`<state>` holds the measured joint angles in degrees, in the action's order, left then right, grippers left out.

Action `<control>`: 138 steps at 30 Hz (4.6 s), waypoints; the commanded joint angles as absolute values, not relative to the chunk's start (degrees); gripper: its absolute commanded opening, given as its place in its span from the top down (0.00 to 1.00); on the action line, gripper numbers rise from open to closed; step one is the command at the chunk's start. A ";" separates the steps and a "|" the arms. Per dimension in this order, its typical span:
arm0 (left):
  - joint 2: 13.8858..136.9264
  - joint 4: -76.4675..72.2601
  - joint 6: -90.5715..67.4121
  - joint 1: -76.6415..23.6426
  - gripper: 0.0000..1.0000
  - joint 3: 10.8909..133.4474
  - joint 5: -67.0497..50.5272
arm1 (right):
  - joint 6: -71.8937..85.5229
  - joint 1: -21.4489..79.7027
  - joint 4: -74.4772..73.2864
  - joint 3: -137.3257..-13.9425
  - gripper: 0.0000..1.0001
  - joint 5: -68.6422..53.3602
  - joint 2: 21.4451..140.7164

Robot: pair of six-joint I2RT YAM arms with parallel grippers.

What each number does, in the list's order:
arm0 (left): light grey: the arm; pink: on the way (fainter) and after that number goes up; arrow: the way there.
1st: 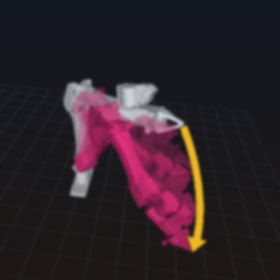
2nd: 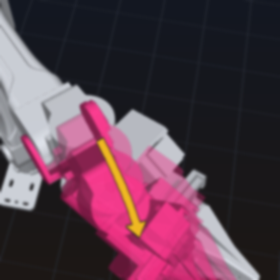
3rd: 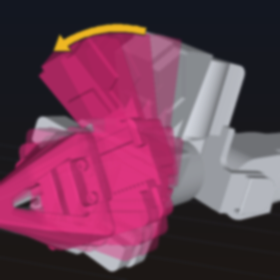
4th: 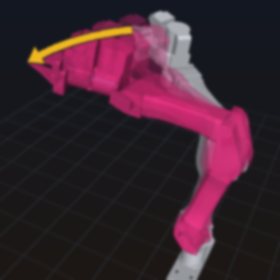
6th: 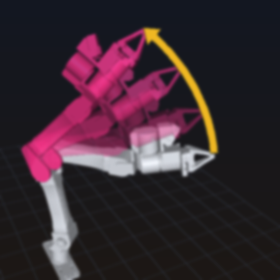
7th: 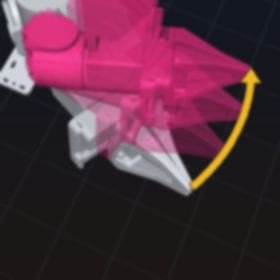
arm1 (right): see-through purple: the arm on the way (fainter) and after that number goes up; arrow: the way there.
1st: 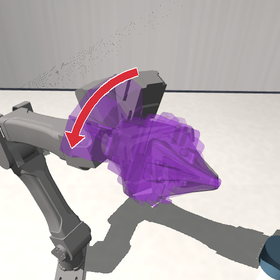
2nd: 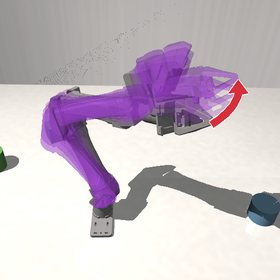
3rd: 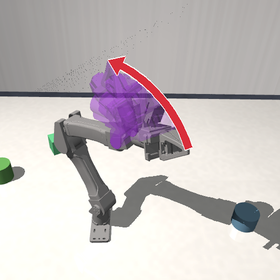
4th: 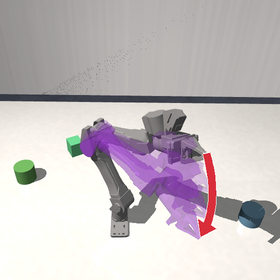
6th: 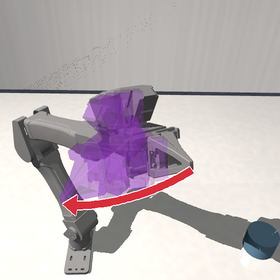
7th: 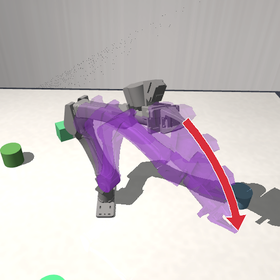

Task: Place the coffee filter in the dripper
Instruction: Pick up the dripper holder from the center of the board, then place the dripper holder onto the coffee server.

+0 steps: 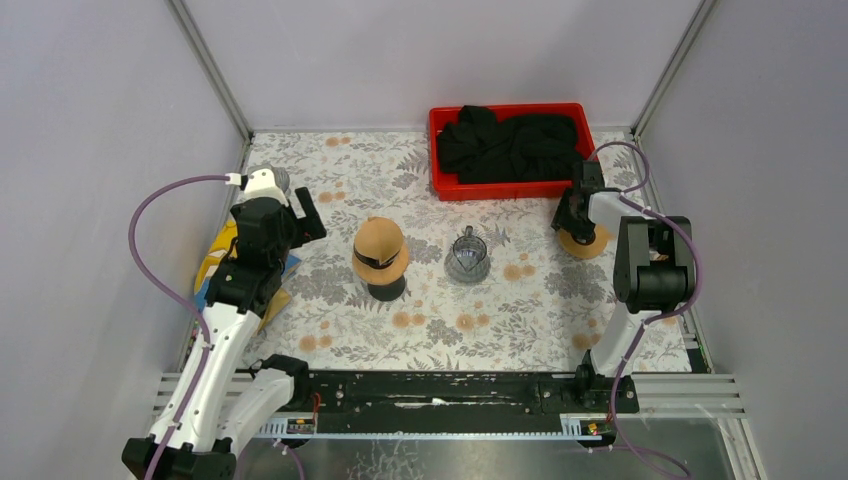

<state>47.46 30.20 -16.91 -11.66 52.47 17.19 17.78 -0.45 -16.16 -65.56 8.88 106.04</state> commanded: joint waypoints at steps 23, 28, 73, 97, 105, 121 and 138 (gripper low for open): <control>46.58 26.45 -16.51 -11.83 0.00 51.38 17.23 | 18.93 3.18 -21.53 -63.75 0.76 3.21 91.39; 46.82 26.37 -16.52 -11.38 0.00 51.33 16.98 | 17.32 7.34 -25.09 -65.93 0.76 4.02 88.64; 47.17 25.95 -16.87 -9.76 0.00 50.80 15.69 | 15.80 43.48 -39.16 -85.61 0.73 9.26 99.06; 46.61 25.99 -16.79 -9.67 0.00 50.72 15.63 | 16.86 45.70 -38.07 -85.36 0.69 11.88 103.82; 46.71 26.02 -16.79 -9.58 0.00 50.74 15.39 | 16.62 46.60 -38.87 -86.62 0.69 13.54 103.79; 46.64 26.01 -16.74 -9.58 0.00 50.75 15.21 | 16.67 47.53 -40.05 -86.69 0.69 14.45 104.41; 46.86 25.90 -16.75 -9.41 0.00 50.70 14.97 | 17.04 47.70 -39.59 -85.36 0.50 12.85 103.84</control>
<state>47.29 29.54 -16.95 -9.76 51.27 15.38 16.40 46.89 -40.01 -84.27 12.51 104.31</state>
